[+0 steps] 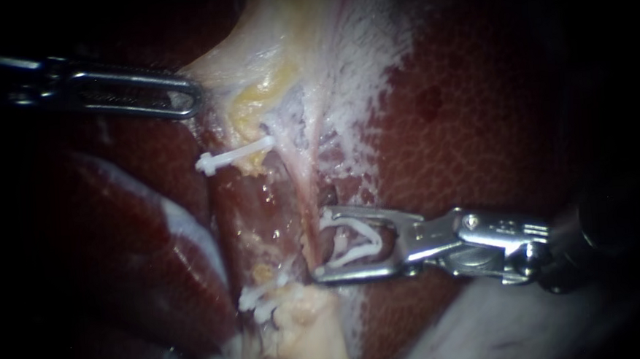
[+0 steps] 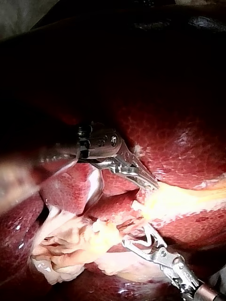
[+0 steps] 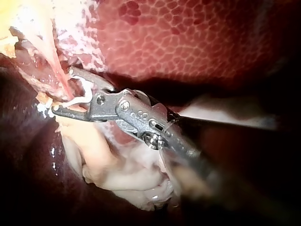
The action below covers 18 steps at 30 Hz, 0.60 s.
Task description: Clipping first clip right tube
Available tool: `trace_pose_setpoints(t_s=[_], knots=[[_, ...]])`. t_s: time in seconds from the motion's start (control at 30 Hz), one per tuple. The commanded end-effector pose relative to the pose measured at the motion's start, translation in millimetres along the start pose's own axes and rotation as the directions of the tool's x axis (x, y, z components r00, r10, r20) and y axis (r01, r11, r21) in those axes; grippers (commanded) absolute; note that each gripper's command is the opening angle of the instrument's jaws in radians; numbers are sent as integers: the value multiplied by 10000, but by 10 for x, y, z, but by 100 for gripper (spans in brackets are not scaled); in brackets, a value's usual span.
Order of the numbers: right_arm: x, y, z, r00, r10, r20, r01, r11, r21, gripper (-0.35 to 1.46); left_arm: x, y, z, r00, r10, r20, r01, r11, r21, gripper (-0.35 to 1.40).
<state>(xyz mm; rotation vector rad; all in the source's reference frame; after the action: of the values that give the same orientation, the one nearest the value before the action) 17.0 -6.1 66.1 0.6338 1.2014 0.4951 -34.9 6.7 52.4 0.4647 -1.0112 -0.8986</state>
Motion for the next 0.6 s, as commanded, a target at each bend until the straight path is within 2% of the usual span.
trace_pose_setpoints(t_s=[0.03, 0.13, 0.27, 0.47, 0.6], knots=[[1, -1, 1, 9999, 136, -2, -136, 9999, 1, 60, 0, 0, 0, 10000, 1, 2, -1, 10000, -5, -35], [2, -6, 4, 9991, 423, 47, -423, 9990, 148, 60, 0, -1, 0, 10000, 1, 2, -1, 10000, -5, -35], [4, -10, 9, 9985, 487, 257, -504, 9962, 708, 60, 0, -1, 0, 10000, 1, 2, -1, 10000, -5, -35], [7, -11, 15, 9980, 451, 433, -498, 9921, 1148, 60, 0, -1, 0, 10000, 1, 2, -1, 10000, -5, -35], [7, -12, 18, 9958, 716, 563, -788, 9875, 1365, 60, 0, -1, -1, 10000, 2, 2, -2, 10000, -4, -35]])
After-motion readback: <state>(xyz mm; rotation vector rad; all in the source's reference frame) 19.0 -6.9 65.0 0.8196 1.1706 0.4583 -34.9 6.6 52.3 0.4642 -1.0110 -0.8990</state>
